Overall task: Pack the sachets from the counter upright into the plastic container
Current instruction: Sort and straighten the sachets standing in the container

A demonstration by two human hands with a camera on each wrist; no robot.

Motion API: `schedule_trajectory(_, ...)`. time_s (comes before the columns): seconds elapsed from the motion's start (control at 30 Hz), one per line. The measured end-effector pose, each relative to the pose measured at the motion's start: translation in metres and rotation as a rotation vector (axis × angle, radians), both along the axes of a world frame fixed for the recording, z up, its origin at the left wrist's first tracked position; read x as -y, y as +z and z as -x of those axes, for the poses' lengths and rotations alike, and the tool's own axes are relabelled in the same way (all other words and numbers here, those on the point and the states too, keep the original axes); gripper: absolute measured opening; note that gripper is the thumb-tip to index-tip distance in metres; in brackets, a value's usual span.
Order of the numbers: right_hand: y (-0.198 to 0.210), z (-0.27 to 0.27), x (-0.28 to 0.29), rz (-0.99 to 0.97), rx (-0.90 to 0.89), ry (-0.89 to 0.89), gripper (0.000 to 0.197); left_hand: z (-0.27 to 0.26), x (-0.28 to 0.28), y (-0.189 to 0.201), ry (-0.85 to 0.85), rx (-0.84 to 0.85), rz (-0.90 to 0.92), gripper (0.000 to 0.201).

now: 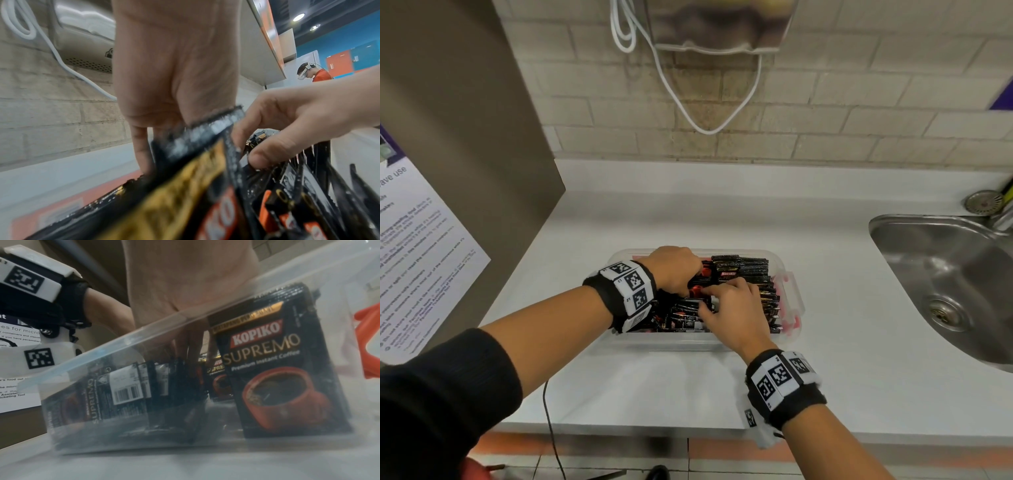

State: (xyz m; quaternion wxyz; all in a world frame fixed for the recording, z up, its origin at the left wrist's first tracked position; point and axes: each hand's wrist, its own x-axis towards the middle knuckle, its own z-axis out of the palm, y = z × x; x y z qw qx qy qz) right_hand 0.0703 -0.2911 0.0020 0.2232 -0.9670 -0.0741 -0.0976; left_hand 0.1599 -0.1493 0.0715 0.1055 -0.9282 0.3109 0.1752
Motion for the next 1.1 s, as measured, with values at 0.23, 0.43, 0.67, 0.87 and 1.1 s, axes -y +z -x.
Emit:
schedule_trajectory(0.23,0.000,-0.001,0.001,0.006,-0.011,0.016,0.038,-0.001,0.009,-0.009,0.005,-0.096,0.029,0.031)
schedule_trajectory(0.43,0.000,0.000,0.001,-0.007,0.006,0.014,0.036,-0.002,0.007,-0.006,-0.005,-0.071,0.040,0.033)
schedule_trajectory(0.67,0.001,0.000,0.001,-0.042,0.025,0.013,0.035,-0.006,-0.008,0.018,0.057,-0.122,0.234,0.042)
schedule_trajectory(0.87,0.004,0.002,0.001,-0.167,0.019,0.004,0.034,-0.013,-0.024,0.034,0.093,-0.165,0.428,0.037)
schedule_trajectory(1.1,0.016,0.007,0.004,-0.468,0.060,-0.025,0.057,-0.013,-0.025,0.055,0.094,-0.133,0.622,0.041)
